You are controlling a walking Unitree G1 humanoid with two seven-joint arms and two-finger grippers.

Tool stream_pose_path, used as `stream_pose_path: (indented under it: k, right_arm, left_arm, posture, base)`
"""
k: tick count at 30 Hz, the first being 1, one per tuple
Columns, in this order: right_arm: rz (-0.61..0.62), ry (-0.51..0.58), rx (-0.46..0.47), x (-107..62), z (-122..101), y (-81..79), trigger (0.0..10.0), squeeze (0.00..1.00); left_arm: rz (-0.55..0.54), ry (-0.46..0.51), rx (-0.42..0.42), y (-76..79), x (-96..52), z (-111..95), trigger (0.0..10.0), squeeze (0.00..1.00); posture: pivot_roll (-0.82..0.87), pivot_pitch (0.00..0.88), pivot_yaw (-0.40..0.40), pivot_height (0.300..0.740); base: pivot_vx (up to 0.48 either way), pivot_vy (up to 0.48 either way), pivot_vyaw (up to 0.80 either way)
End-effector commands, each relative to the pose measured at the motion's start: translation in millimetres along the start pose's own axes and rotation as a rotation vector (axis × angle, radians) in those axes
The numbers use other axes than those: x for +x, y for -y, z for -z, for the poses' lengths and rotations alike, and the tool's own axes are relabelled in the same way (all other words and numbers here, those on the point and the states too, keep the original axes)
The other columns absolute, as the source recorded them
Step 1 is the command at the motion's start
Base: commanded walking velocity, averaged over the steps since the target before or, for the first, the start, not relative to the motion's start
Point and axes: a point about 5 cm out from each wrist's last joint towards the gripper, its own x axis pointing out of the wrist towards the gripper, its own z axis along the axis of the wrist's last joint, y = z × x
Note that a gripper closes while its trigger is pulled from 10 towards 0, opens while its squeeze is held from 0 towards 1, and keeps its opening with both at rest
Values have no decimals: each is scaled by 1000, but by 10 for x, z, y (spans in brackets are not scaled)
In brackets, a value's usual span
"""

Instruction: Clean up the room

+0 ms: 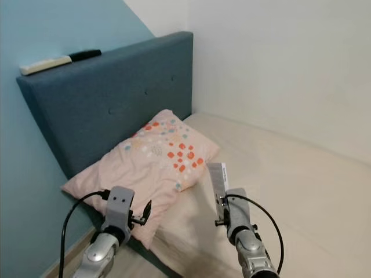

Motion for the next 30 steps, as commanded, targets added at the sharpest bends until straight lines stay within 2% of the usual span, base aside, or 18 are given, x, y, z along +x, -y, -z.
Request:
stream_pose_path:
  k: [1,23,30]
  right_arm:
    - [5,10,-10,-5,-11,14,10000,0]
    - [20,4,18,-16,15,14,10000,0]
    - [12,-2,19,-17,24,0,10000,0]
  left_arm:
    - [9,-4,-7,23,-21,15,10000,0]
    - [13,-7,1,25,-27,14,10000,0]
    - [12,-10,2,25,-28,16,10000,0]
  posture:
    - [-14,43,-32,650]
    - [-11,52,-31,650]
    - [-12,56,-31,650]
  base:
    - [0,0,0]
    - [0,0,0]
    - [0,0,-730]
